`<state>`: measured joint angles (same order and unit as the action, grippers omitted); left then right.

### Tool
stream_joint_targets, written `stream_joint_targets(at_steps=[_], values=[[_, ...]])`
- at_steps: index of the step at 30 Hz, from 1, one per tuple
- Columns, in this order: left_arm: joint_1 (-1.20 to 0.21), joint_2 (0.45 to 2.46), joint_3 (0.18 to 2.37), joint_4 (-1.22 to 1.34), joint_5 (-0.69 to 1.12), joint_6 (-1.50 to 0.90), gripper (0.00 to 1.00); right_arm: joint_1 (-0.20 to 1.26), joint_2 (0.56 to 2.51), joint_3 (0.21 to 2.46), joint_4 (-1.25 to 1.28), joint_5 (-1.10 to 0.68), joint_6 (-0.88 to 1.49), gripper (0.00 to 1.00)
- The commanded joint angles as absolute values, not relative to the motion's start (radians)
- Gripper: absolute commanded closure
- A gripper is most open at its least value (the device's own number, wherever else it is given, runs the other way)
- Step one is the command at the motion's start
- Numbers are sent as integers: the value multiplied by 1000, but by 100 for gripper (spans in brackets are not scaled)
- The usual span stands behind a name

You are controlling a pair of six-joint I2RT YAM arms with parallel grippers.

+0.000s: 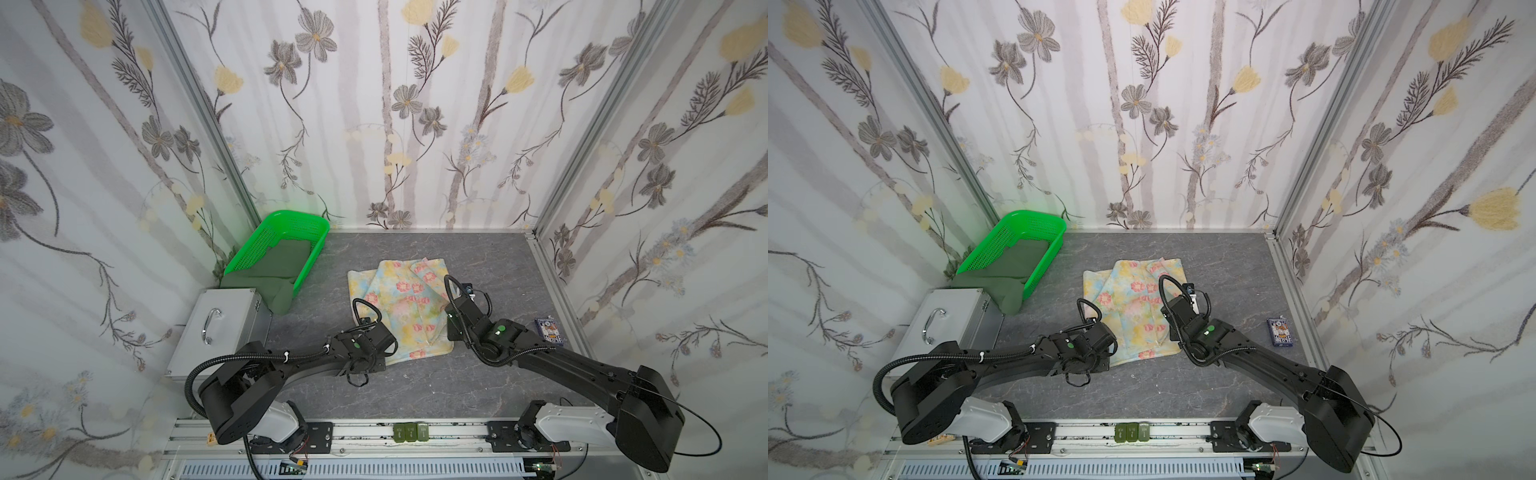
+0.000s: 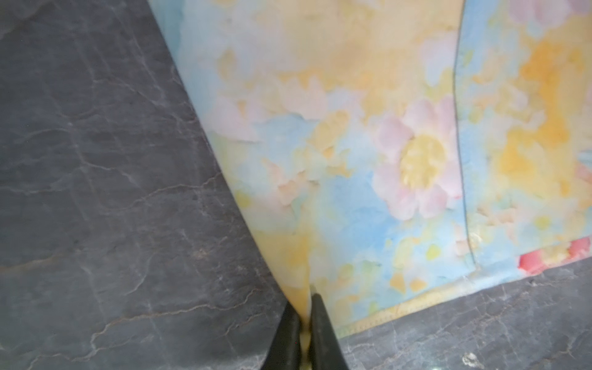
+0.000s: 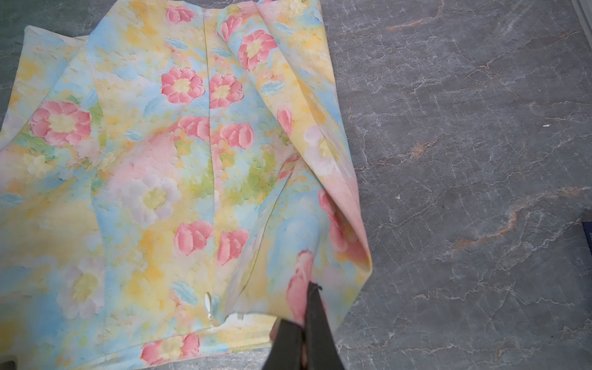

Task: Fold and stack skirts
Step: Flatten out the skirt at the center of the table.

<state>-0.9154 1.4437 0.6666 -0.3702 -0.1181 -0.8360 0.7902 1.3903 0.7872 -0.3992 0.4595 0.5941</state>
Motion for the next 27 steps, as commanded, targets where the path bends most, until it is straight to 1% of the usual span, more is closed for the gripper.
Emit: stream_joint_targets(at_steps=[1,3,6,9,12,15,22,27], values=[[-913,1411,661,-388,-152,-845,100,777,1364,778,-358,433,613,100],[-912,1374,675,-416,-173,-847,100,744,1332,767,-343,379,612,100],[-892,1294,744,-507,-241,-829,100,652,1249,727,-287,232,588,100],[-819,1190,862,-578,-302,-782,100,597,1189,745,-272,194,547,100],[-727,1125,993,-585,-343,-727,100,561,1160,820,-272,157,504,100],[-664,1126,1143,-584,-372,-650,100,519,1152,897,-272,93,478,100],[-632,1201,1489,-583,-425,-512,100,466,1136,1101,-275,22,434,100],[-633,1197,1605,-581,-413,-480,100,448,1105,1187,-293,-4,423,100]])
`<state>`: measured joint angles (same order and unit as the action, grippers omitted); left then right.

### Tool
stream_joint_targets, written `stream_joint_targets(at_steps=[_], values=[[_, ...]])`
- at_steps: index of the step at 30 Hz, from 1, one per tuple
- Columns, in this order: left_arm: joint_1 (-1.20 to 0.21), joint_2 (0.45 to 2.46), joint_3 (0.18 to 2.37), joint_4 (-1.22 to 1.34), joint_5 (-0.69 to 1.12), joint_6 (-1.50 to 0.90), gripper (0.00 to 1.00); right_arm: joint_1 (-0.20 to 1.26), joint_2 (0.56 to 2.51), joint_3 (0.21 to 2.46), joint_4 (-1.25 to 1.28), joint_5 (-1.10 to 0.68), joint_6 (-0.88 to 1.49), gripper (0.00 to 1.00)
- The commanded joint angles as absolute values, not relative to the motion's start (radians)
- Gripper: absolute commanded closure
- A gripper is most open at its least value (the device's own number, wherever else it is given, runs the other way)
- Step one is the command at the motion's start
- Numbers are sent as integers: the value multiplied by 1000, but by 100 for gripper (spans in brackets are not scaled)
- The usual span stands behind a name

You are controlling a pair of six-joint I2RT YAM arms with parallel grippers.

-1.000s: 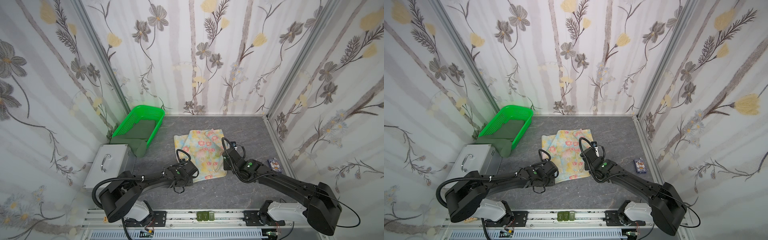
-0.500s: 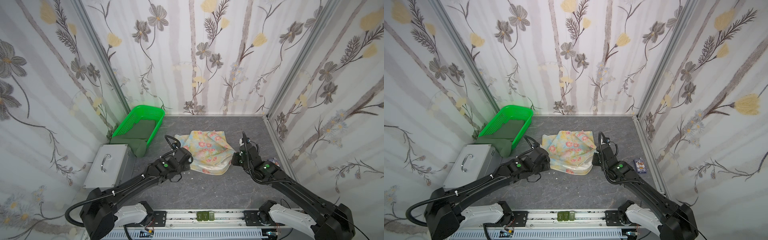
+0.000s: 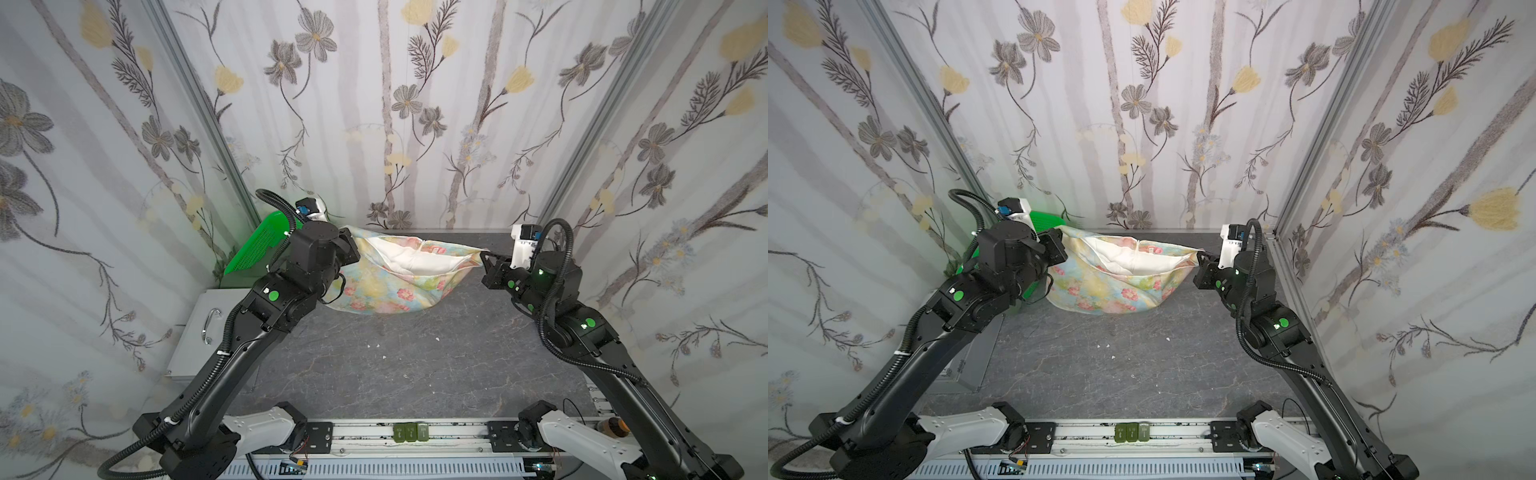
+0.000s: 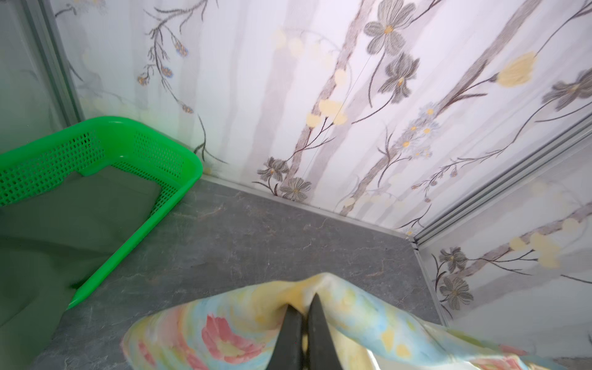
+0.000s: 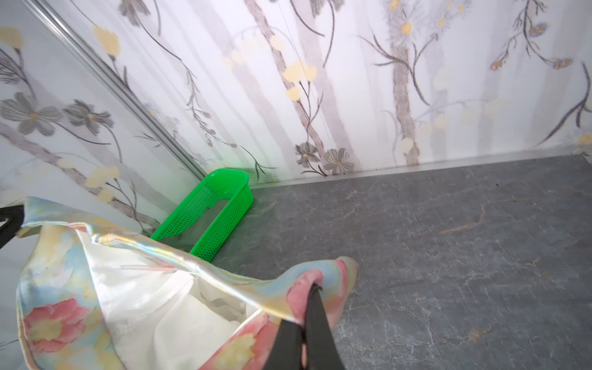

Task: Fold and stack skirts
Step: Flatten out the skirt at the center of the table.

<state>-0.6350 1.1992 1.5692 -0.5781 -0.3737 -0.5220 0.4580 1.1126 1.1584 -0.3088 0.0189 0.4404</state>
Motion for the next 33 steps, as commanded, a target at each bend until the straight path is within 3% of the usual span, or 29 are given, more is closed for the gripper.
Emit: stream_joint_targets(at_steps=[1,15,22,33], values=[[-633,1199,1619,-581,-410,-469,100,440,1105,1196,-296,-5,427,100],[-521,1424,1647,-423,-331,-374,100,257,1345,1246,-174,-87,379,100],[-511,1454,1658,-339,-270,-327,100,248,1311,1237,-125,-102,345,100],[-514,1154,962,-238,-192,-550,100,308,1023,618,-12,-49,502,100]])
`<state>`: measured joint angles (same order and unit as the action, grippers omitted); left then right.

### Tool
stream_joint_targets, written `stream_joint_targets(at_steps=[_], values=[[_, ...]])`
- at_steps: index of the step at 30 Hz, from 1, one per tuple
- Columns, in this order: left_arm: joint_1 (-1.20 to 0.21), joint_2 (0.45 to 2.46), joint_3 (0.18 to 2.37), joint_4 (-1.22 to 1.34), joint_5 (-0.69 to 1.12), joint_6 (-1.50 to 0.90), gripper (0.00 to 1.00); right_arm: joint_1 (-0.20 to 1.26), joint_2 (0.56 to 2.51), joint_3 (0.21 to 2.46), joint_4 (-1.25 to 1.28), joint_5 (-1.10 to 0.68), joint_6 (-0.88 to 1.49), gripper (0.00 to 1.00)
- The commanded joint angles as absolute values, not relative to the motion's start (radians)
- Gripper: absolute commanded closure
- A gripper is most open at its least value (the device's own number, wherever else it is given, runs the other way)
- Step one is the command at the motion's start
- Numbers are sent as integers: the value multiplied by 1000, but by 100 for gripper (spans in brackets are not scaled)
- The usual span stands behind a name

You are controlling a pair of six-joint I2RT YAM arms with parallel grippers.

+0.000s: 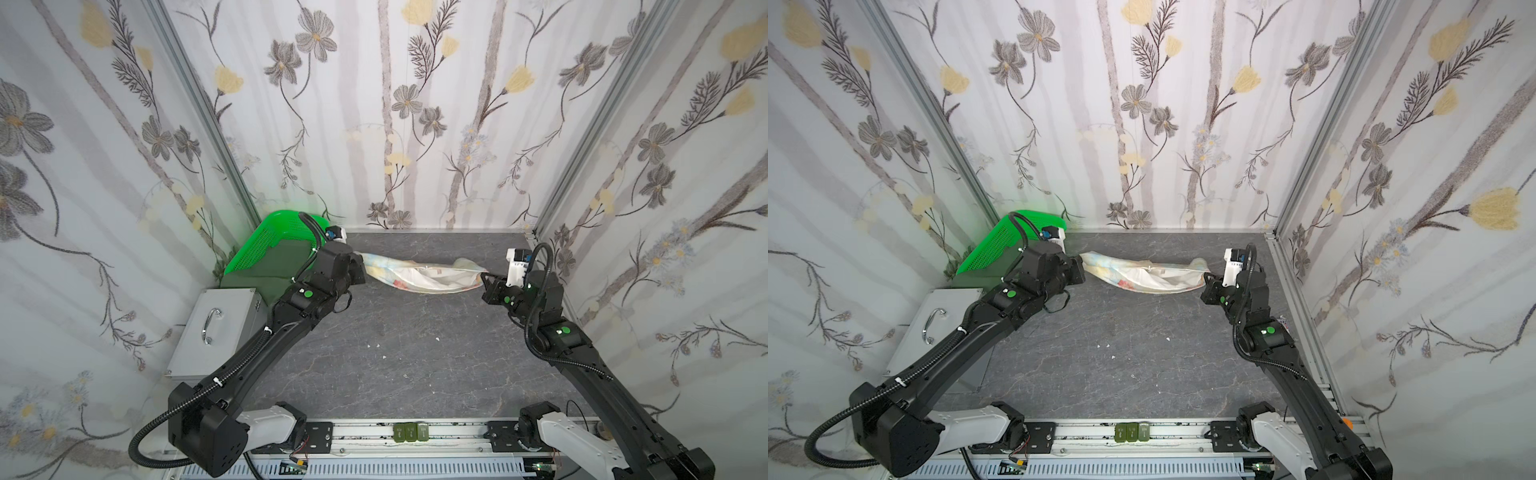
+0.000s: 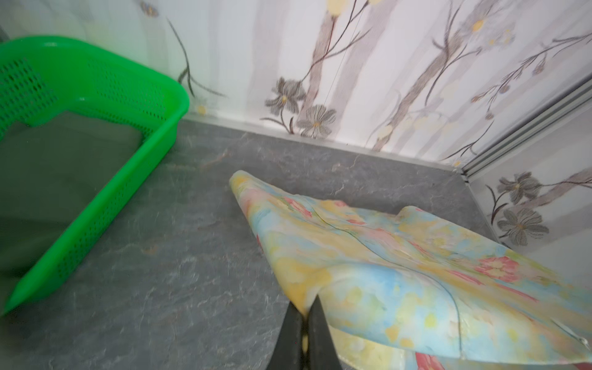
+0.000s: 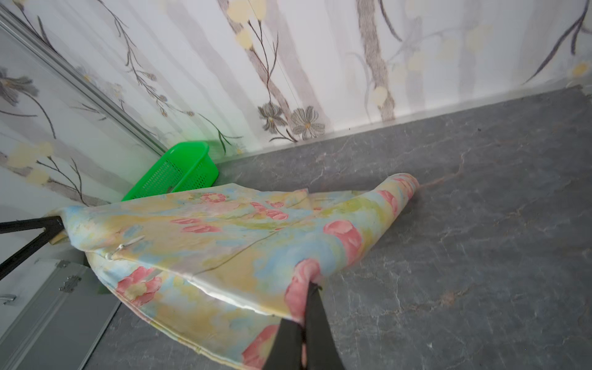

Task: Fold and stack skirts
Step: Flatten out the skirt at the center of the table.

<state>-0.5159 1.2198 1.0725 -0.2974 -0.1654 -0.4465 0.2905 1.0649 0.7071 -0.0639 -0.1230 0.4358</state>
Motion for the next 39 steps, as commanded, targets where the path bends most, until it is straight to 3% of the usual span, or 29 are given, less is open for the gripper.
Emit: stream_joint_targets(at_steps=[1,9,11,13,15,16,20,24,32,34,36,38,39], values=[[-514,1119,897,-228,-186,-575,100,325,998,570,-17,-33,517,100],[-517,883,553,-221,-121,-713,100,419,892,345,-60,11,624,100],[-518,824,509,-233,-96,-734,89,434,883,328,-70,0,637,100],[-517,765,489,-258,-102,-747,71,436,873,333,-108,-8,644,66],[-517,719,499,-290,-130,-748,58,437,853,339,-127,-8,642,52],[-517,704,512,-302,-138,-739,45,436,841,350,-142,3,641,47],[-518,729,568,-312,-165,-713,46,435,824,404,-147,23,609,40],[-518,896,647,-297,-164,-693,46,436,887,469,-126,4,593,36],[-523,1234,746,-93,-107,-671,48,434,1068,547,-7,-66,590,37],[-522,1310,771,-41,-100,-664,48,432,1127,554,16,-78,606,41],[-522,1398,807,-14,-103,-661,48,427,1196,564,29,-86,621,59],[-522,1480,841,-2,-105,-655,51,419,1258,566,31,-94,636,89],[-522,1528,858,0,-100,-652,51,416,1283,563,38,-95,641,99]])
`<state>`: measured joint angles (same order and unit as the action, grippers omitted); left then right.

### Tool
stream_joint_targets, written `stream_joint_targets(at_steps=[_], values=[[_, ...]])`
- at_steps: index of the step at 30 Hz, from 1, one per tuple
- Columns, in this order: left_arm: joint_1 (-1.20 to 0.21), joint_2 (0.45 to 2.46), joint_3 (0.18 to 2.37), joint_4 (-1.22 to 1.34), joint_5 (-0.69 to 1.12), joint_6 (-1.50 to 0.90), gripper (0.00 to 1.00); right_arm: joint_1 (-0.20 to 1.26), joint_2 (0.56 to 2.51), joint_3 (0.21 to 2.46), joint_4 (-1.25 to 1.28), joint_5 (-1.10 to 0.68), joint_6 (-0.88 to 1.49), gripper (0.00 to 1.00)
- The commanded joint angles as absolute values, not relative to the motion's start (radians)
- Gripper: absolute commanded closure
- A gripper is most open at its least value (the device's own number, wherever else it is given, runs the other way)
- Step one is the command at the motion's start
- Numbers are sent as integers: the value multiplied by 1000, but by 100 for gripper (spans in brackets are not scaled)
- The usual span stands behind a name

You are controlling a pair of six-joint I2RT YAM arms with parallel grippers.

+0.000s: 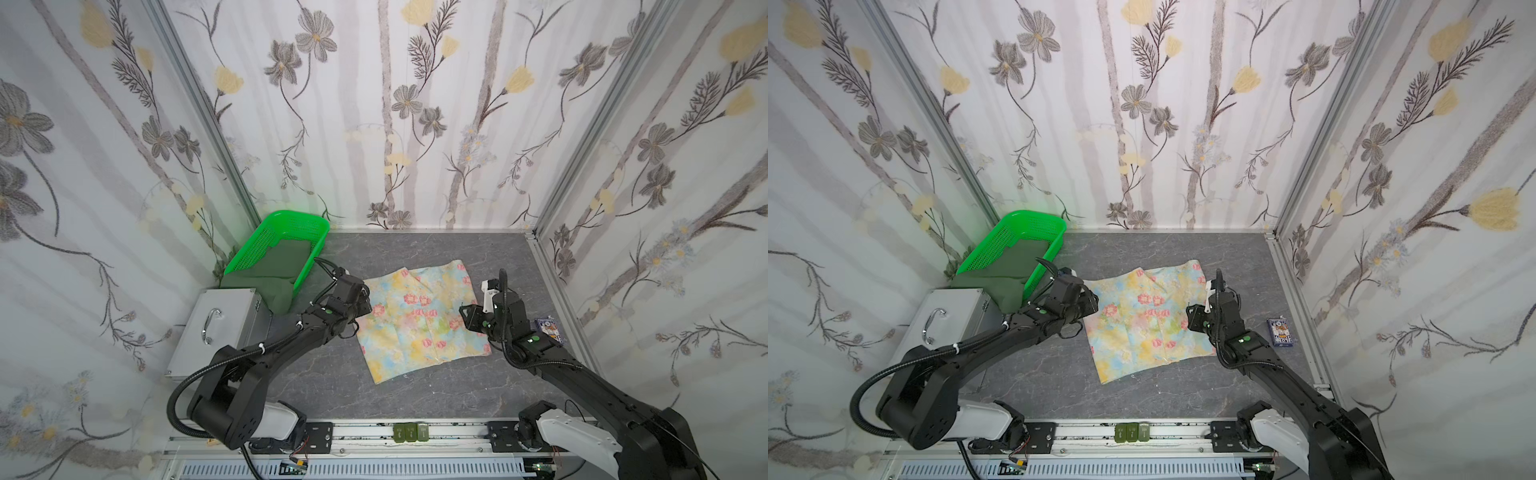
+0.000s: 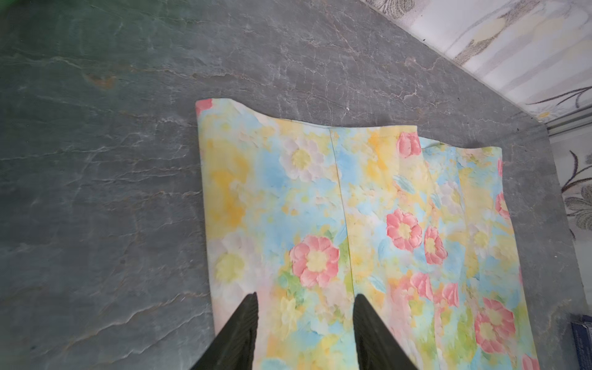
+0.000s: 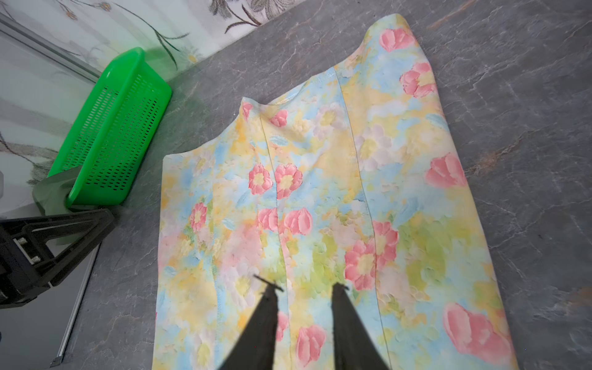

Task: Fold and stack skirts
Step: Flatten out the skirt at the center of the table, then rotate the skirt at the center of the table.

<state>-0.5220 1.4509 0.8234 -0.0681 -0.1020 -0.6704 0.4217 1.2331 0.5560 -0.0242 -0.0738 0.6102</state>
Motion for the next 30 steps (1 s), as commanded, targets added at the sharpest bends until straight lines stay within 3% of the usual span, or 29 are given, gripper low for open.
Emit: stream_joint_targets(at_steps=[1,10,22,30], values=[[-520,1567,873,4,-93,-647,52,415,1299,557,41,-86,647,100],[-483,1765,905,8,-97,-687,54,369,1374,515,72,-32,707,100],[-424,1621,709,-28,-65,-732,49,350,1495,530,72,-37,721,100],[-439,1556,767,-29,-64,-715,44,349,1587,702,37,-36,621,100]])
